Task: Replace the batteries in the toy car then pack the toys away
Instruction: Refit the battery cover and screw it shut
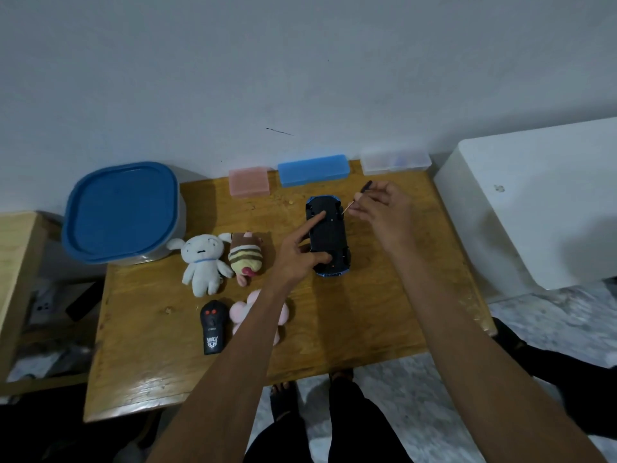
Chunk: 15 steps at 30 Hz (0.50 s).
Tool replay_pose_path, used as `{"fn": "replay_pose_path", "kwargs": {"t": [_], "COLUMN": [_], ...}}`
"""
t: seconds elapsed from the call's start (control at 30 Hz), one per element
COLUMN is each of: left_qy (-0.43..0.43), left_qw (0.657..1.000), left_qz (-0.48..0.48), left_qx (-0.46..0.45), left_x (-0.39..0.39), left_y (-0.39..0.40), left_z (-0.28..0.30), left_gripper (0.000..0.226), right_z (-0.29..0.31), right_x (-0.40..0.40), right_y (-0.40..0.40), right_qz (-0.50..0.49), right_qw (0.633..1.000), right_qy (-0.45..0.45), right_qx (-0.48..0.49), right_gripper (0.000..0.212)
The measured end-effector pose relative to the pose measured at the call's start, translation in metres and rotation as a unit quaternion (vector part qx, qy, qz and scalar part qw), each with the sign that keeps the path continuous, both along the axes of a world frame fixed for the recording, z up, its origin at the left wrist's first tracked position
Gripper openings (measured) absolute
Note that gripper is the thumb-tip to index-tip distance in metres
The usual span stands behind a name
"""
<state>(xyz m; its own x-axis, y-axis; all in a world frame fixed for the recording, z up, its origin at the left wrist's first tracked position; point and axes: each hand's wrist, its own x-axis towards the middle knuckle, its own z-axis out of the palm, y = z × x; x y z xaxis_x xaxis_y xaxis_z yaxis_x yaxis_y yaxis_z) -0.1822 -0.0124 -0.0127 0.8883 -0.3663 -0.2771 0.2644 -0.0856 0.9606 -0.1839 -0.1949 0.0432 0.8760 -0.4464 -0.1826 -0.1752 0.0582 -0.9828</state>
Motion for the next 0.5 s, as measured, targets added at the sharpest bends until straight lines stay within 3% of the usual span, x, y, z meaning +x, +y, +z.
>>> {"fn": "replay_pose_path", "kwargs": {"t": [0.5], "left_qy": [-0.002], "left_qw": [1.000], "left_qz": [-0.004], "left_qx": [-0.016], "left_x": [0.004], "left_y": [0.003], "left_z": [0.000], "left_gripper": [0.087], "right_z": [-0.006], "right_x": [0.000], "right_y": [0.015], "right_qz": [0.032], "right_qw": [0.996], "right_qy": [0.001], "right_qx": [-0.079], "right_gripper": [0.014]}}
